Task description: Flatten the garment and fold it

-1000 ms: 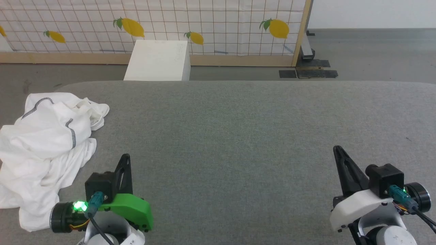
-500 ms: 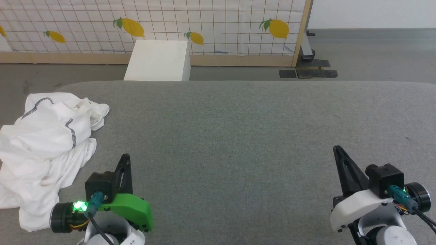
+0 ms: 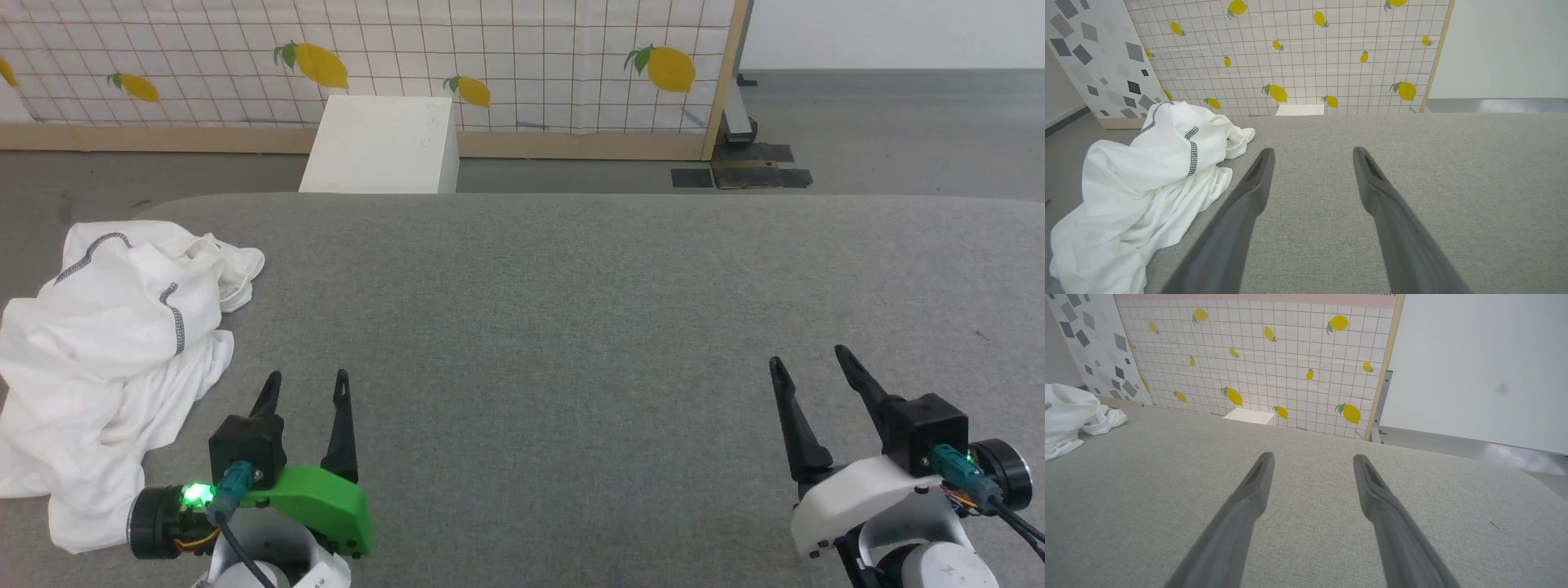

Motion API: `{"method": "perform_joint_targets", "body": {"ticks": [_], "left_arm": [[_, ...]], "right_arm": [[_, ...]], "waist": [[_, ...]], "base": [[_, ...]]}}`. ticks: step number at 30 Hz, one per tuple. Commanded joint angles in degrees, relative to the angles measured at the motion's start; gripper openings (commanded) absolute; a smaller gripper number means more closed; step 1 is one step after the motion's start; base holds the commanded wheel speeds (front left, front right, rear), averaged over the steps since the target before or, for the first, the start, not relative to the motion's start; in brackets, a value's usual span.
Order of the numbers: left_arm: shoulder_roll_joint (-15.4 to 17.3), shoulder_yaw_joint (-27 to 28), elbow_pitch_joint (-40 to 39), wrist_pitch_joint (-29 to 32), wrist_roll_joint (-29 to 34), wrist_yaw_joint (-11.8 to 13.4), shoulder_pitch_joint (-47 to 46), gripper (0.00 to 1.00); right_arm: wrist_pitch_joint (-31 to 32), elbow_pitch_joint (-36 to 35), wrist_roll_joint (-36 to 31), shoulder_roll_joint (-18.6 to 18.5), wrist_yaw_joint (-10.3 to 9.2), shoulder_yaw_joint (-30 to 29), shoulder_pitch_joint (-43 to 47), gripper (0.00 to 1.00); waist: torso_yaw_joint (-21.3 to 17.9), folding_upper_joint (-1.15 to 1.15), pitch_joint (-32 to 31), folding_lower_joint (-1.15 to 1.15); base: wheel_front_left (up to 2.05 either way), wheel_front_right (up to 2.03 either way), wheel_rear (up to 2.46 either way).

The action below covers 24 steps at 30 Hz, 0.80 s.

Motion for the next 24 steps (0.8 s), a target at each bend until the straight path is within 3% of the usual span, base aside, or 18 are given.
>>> {"method": "perform_joint_targets", "body": {"ticks": [1, 24], "left_arm": [[0.0, -0.3, 0.3, -0.7, -0.4, 0.5, -0.3, 1.0], [0.7, -1.6, 1.8, -3.4, -2.7, 2.2, -0.9, 1.0]], "right_arm": [[-0.6, 0.3, 0.4, 0.0, -0.01, 0.0, -0.1, 1.0], [-2.6, 1.3, 1.3, 0.0, -0.02, 0.6, -0.4, 1.0]], "waist": [[0.2, 0.0, 0.0, 0.0], [8.6, 0.0, 0.0, 0.0]], "base": [[0.0, 0.0, 0.0], [0.0, 0.0, 0.0]]}}
